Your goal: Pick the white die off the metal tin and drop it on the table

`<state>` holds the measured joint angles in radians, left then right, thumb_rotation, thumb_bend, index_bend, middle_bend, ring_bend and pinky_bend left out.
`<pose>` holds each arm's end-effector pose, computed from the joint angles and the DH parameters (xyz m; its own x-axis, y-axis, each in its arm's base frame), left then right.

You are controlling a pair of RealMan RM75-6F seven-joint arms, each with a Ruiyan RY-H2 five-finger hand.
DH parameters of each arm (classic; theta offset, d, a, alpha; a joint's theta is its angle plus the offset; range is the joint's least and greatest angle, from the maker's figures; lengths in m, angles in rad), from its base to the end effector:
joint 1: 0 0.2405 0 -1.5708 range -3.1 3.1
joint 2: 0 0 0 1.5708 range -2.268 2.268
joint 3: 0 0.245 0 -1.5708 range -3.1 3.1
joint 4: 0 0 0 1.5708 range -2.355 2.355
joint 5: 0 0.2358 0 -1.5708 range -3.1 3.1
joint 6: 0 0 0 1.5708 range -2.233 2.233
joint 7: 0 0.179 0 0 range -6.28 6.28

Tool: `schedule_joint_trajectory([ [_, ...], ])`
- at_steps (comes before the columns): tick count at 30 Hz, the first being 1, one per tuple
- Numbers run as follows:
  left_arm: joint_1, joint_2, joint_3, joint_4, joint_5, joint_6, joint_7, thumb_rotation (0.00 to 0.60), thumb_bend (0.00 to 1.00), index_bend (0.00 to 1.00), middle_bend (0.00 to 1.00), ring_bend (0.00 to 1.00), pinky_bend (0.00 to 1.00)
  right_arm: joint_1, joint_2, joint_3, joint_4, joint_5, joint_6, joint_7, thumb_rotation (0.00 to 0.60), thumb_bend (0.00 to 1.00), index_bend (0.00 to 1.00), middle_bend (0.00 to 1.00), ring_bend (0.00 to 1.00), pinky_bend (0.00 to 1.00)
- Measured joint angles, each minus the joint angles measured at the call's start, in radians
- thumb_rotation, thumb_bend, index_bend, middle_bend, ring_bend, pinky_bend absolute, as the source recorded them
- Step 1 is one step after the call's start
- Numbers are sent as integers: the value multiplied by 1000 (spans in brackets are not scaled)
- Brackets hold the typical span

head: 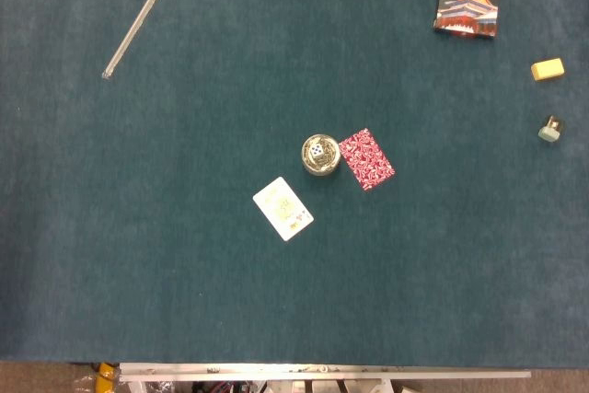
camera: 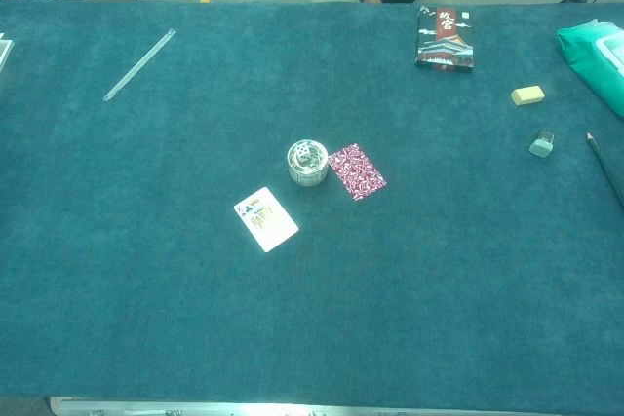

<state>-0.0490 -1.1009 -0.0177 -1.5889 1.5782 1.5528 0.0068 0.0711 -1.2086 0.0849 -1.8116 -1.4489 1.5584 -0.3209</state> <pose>-0.3108 0.1986 0.1387 0.4423 -0.0214 0.8966 0.8951 -0.0516 -0.4428 -0.2592 -0.2160 0.1086 0.4210 0.0647 0.9048 -0.9068 0.0537 0.4181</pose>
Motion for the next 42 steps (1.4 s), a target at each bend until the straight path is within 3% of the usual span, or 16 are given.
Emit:
schedule_joint_trajectory([
  [11, -2, 4, 0, -11, 1, 1, 10, 600, 267, 275, 211, 133, 128, 17, 12, -8, -11, -38, -39, 45, 600, 246, 229, 82, 0, 0],
  [18, 2, 9, 1, -15, 3, 9, 11, 600, 267, 275, 211, 133, 128, 115, 12, 9, -36, -78, -166, 66, 600, 252, 427, 136, 0, 0],
  [22, 10, 12, 4, -16, 6, 22, 8, 600, 267, 275, 211, 133, 128, 191, -11, 32, -50, -67, -268, 59, 600, 252, 464, 155, 0, 0],
  [30, 30, 25, 11, -12, 8, 48, -2, 600, 267, 275, 211, 133, 128, 356, -109, 87, -47, 68, -472, 4, 600, 209, 467, 157, 0, 0],
  [42, 40, 24, 14, -15, 25, 67, -10, 600, 267, 275, 211, 133, 128, 516, -318, 132, 54, 275, -581, -119, 600, 169, 467, 157, 0, 0],
])
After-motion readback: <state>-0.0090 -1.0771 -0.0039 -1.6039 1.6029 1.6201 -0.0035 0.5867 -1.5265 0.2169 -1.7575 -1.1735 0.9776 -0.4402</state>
